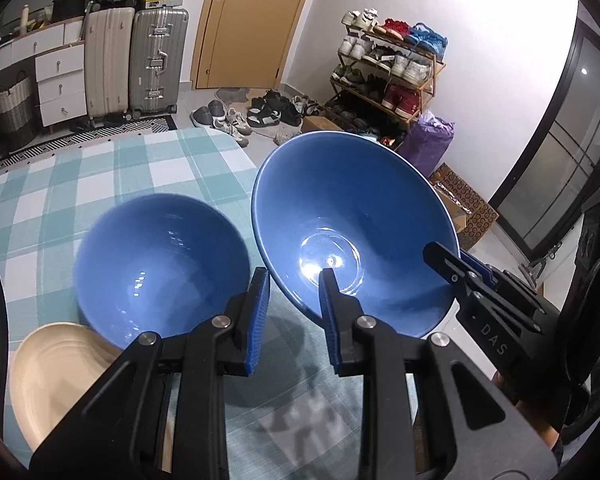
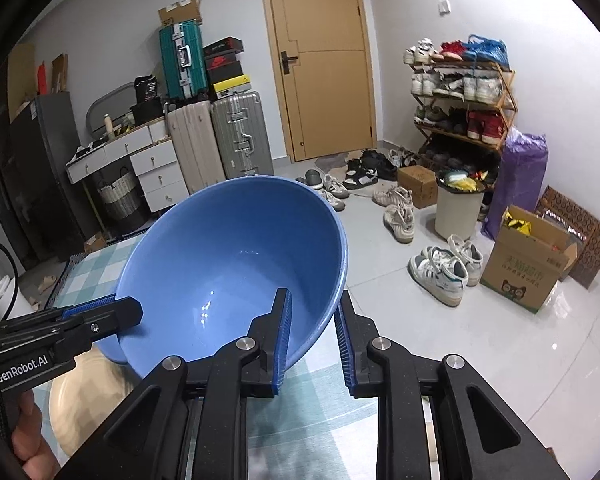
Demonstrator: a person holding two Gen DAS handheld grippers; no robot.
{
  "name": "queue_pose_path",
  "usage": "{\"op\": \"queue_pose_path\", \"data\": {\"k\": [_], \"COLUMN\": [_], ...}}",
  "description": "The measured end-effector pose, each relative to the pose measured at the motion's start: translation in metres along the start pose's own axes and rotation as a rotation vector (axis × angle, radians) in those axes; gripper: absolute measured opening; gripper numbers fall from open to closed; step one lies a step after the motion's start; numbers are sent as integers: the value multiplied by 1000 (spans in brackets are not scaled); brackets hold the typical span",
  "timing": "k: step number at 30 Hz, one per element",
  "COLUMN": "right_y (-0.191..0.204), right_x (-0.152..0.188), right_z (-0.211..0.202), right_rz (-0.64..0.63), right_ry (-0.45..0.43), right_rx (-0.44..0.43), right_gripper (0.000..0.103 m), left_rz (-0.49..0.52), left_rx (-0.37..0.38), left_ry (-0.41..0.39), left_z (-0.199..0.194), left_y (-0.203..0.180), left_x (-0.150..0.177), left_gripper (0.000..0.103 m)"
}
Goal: Organize plates and bowls
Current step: 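Lift the blue bowl with both grippers and carry it toward the stacked blue bowls, then lower the blue bowl into the stacked blue bowls with both grippers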
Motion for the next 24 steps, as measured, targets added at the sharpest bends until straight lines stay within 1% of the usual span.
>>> {"op": "queue_pose_path", "data": {"k": [8,14,21,24], "right_y": [46,85,120,131], "right_x": [-12,-14,-9,-6], "right_z": [-2,2,18,26], "right_rz": [-45,-76,-107,-116], "right_ry": [-3,9,40,57], "right_rx": [-41,-81,-114,-122], "right_gripper": [23,23,23,23], "left_rz": [-44,-69,-93,-97], "left_rx": [-30,-65,-97,-113], "left_ry": [-38,-54,-52,-42], "left_z": [-45,-68,-80,-76], "left_y": [35,67,104,115], "left_x": [-9,-16,-17,-15], "left_gripper": [22,22,22,22]}}
Point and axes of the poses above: each gripper's, at about its wrist camera, not at the fingertips, and z roughly the way its jaws point, y to its left, x to its underside, the point moved 1 cm from there along z, roughly the way its jaws point, and after that the axes turned 8 degrees about -y, right-handed, at the moved point
